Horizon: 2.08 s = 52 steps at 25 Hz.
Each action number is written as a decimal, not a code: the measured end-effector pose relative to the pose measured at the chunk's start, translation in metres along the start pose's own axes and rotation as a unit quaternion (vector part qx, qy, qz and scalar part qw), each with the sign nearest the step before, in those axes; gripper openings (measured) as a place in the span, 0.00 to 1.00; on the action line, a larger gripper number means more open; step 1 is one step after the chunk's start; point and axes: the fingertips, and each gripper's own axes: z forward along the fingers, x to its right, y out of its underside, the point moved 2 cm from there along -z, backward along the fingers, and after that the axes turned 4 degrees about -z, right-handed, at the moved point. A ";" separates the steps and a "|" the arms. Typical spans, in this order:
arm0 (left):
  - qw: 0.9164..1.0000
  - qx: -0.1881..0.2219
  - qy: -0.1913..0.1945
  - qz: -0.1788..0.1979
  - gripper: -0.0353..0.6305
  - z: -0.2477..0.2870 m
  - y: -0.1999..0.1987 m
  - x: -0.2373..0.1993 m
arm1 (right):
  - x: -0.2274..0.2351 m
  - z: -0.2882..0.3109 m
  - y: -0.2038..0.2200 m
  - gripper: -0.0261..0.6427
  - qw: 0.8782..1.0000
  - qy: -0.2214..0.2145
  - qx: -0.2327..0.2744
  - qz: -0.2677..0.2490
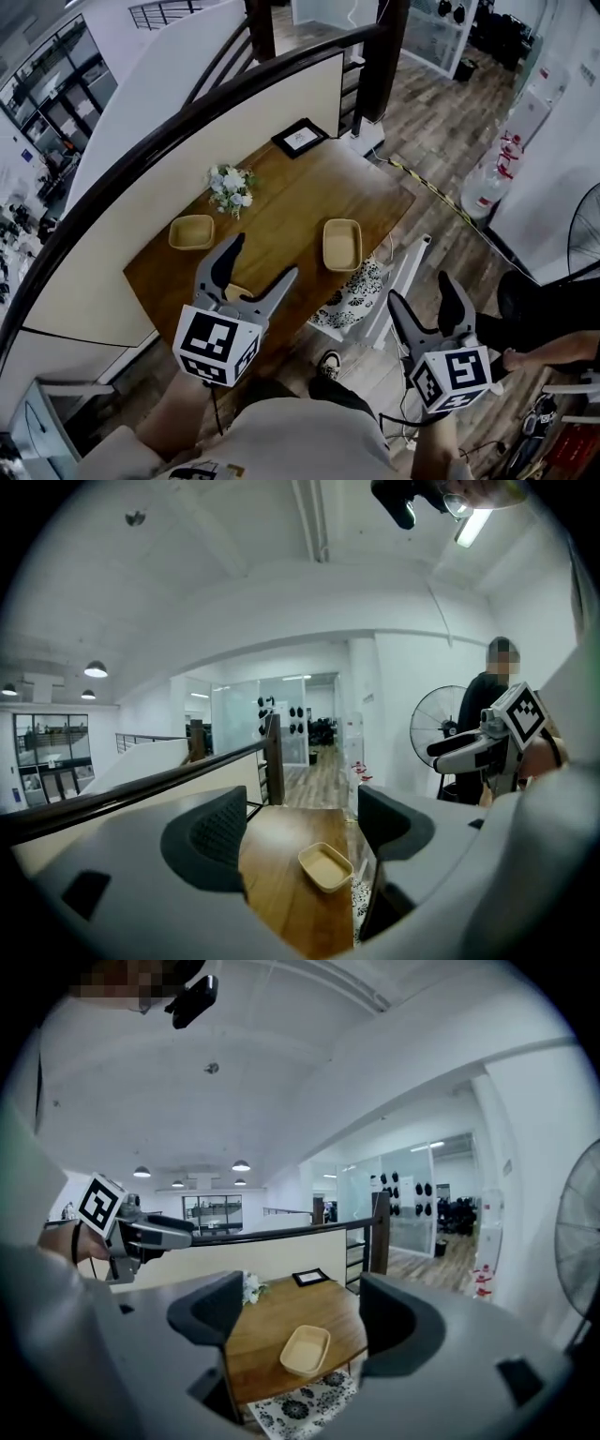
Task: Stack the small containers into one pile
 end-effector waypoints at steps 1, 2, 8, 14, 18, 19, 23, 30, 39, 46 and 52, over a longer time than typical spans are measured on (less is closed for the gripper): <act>1.000 0.000 -0.008 0.001 0.62 0.003 -0.003 0.001 | 0.007 0.004 -0.002 0.63 1.000 -0.006 0.002 -0.001; 1.000 0.001 -0.015 0.002 0.62 0.006 -0.005 0.003 | 0.013 0.007 -0.003 0.63 1.000 -0.012 0.005 -0.002; 0.999 0.001 -0.051 -0.004 0.62 0.015 -0.013 0.008 | 0.036 0.027 -0.010 0.62 0.999 -0.043 0.011 -0.010; 0.998 -0.004 -0.055 -0.007 0.62 0.018 -0.011 0.007 | 0.037 0.039 -0.008 0.61 0.999 -0.053 0.011 0.000; 0.999 -0.009 -0.043 -0.009 0.62 0.023 -0.009 -0.001 | 0.033 0.044 -0.008 0.61 0.999 -0.041 0.004 0.009; 0.999 -0.009 -0.038 -0.009 0.62 0.025 -0.010 -0.004 | 0.031 0.045 -0.009 0.61 0.999 -0.037 0.002 0.013; 1.000 -0.008 -0.024 -0.011 0.62 0.029 -0.013 -0.011 | 0.025 0.049 -0.007 0.60 0.999 -0.027 -0.009 0.019; 0.999 -0.022 -0.003 -0.035 0.62 0.043 -0.001 -0.019 | 0.025 0.065 0.002 0.58 0.999 -0.011 -0.021 0.042; 0.992 -0.071 0.013 -0.099 0.59 0.102 0.047 -0.025 | 0.040 0.126 0.049 0.56 0.994 0.006 -0.074 0.076; 0.983 -0.141 0.029 -0.115 0.57 0.161 0.110 -0.015 | 0.050 0.181 0.114 0.55 0.984 0.006 -0.148 0.098; 0.966 -0.208 0.030 -0.148 0.53 0.200 0.181 -0.014 | 0.052 0.223 0.174 0.51 0.973 0.000 -0.208 0.102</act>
